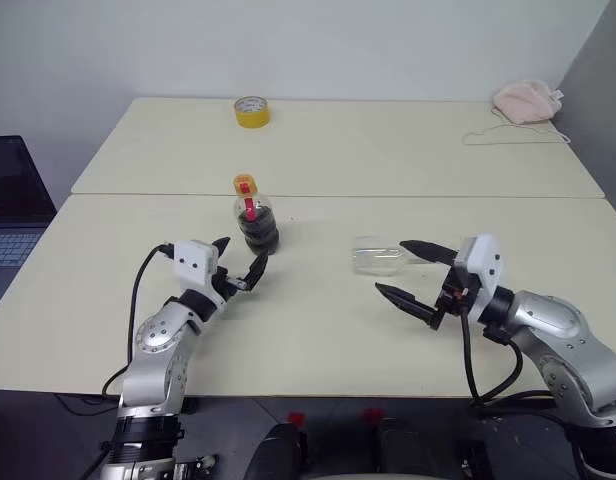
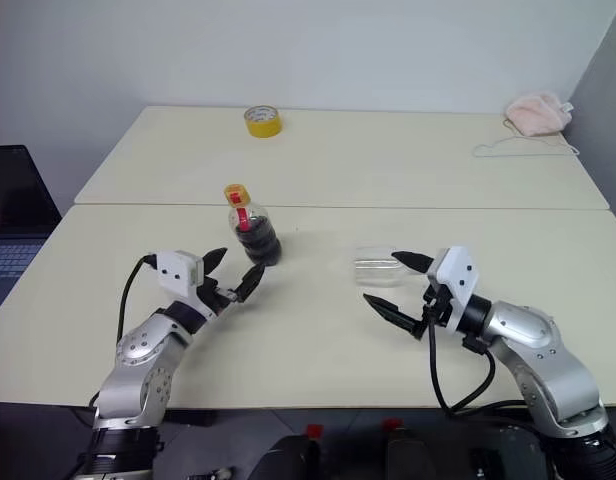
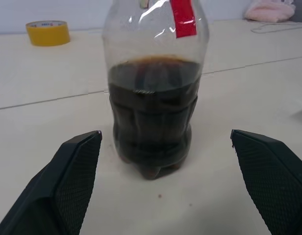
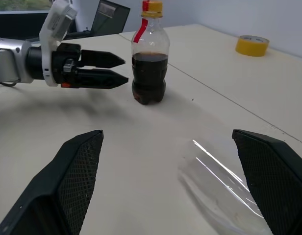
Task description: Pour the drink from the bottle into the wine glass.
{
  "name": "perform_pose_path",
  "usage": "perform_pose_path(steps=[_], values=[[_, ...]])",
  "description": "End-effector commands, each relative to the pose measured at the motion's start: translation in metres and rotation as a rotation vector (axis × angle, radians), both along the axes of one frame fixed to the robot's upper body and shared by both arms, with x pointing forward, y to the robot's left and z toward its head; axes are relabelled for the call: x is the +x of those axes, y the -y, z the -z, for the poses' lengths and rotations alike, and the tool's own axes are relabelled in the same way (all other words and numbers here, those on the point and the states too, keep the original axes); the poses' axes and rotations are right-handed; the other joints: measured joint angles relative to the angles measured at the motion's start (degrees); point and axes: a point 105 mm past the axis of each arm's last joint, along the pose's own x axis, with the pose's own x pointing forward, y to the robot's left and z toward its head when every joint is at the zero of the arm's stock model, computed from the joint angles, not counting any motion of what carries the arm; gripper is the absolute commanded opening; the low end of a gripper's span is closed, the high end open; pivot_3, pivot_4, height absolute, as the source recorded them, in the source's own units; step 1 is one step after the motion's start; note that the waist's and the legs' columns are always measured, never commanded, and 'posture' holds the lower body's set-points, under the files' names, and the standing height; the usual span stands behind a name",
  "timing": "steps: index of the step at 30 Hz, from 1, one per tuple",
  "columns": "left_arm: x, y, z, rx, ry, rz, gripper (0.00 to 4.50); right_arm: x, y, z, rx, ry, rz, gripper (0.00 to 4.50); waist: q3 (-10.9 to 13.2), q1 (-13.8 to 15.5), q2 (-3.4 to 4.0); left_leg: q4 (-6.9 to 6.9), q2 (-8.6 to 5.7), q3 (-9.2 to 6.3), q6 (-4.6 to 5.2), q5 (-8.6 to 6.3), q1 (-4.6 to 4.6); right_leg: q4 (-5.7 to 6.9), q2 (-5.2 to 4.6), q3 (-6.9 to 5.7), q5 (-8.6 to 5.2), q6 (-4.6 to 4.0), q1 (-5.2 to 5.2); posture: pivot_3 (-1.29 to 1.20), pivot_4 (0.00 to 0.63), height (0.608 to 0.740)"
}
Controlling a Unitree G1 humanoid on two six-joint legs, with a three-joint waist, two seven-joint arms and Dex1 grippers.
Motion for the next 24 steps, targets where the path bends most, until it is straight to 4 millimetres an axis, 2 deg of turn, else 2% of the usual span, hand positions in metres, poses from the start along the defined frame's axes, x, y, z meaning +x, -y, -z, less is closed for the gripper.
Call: perform_pose_path(steps=[1,12,24], values=[[0.005,0.000,-0.006,0.016,0.025,-0.018,4.48,-0.003,-0.004,-0.012,0.006,0.061,-0.027,4.50,0.0,0.0,0.00,0.00,0.00,0.00,0.00,0.00,0.00,0.00,0.00,0.00,0.00,0.00,0.00,0.00,0.150,0.740],[0.028,0.004,-0.003,-0.018,0.022,-0.031,4.48,-0.001,-0.009,-0.016,0.007,0.076,-0.051,4.50,0.0,0.0,-0.01,0.00,-0.01,-0.03,0.00,0.00,-0.01,-0.01,-0.01,-0.04,0.00,0.01,0.00,0.00,0.150,0.740],[0.054,0.020,-0.008,-0.015,0.050,0.010,4.48,0.000,-0.015,-0.020,0.012,0.081,-0.066,4.50,0.0,0.0,-0.02,0.02,-0.04,-0.02,-0.01,0.00,-0.01,-0.01,-0.02,-0.04,0.01,0.02,-0.01,0.00,0.150,0.740]])
